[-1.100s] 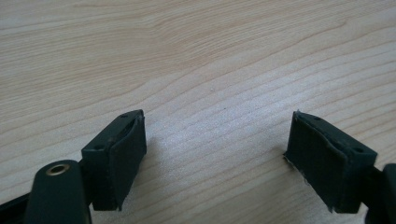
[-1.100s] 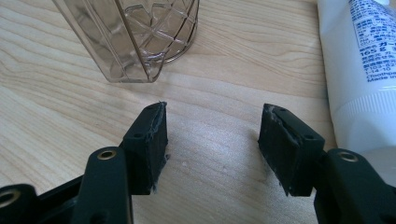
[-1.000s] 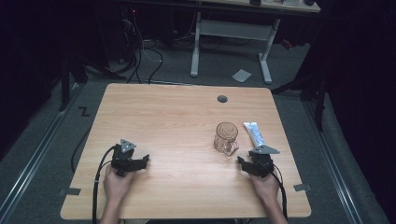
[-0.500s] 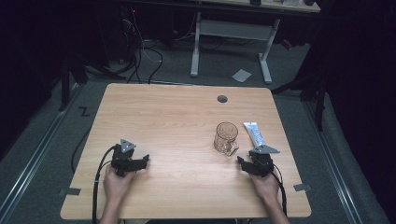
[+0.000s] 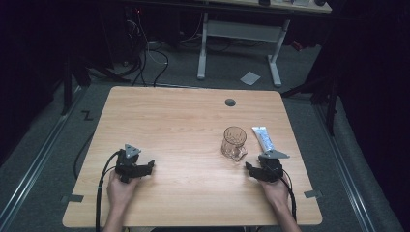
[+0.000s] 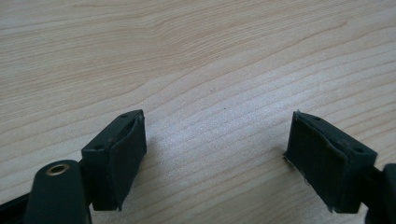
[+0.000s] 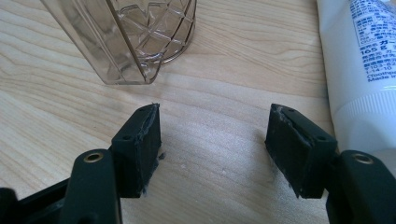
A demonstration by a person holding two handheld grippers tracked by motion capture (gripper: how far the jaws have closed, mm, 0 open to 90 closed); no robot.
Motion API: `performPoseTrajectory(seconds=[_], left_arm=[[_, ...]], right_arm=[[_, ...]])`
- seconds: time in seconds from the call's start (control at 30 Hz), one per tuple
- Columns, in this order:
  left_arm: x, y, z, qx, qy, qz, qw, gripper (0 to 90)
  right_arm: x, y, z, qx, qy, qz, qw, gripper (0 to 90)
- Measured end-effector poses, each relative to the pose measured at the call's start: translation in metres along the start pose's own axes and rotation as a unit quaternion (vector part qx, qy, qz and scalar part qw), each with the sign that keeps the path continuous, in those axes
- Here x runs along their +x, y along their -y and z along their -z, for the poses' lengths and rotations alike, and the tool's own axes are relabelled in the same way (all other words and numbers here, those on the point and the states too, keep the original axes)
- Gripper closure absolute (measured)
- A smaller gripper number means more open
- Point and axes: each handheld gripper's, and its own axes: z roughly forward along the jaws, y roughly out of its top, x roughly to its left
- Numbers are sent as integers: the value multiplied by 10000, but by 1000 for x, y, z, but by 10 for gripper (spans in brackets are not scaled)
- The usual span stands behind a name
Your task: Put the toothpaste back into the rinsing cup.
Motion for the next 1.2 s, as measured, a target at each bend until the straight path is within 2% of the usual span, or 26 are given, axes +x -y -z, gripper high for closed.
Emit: performPoseTrajectory(seconds=[0.33,0.83,1.2], left_arm=[[0,0,0,3,-1,0,10000,202],[0,0,0,2,-1,-1,10000,202],[0,0,0,0,-2,2,10000,202]], right_arm=[[1,-1,4,90,-34,-27,10000,414],[0,0,18,-111,-83,-47,9999,431],[-6,5,27,-295,-126,-247,9992,418]])
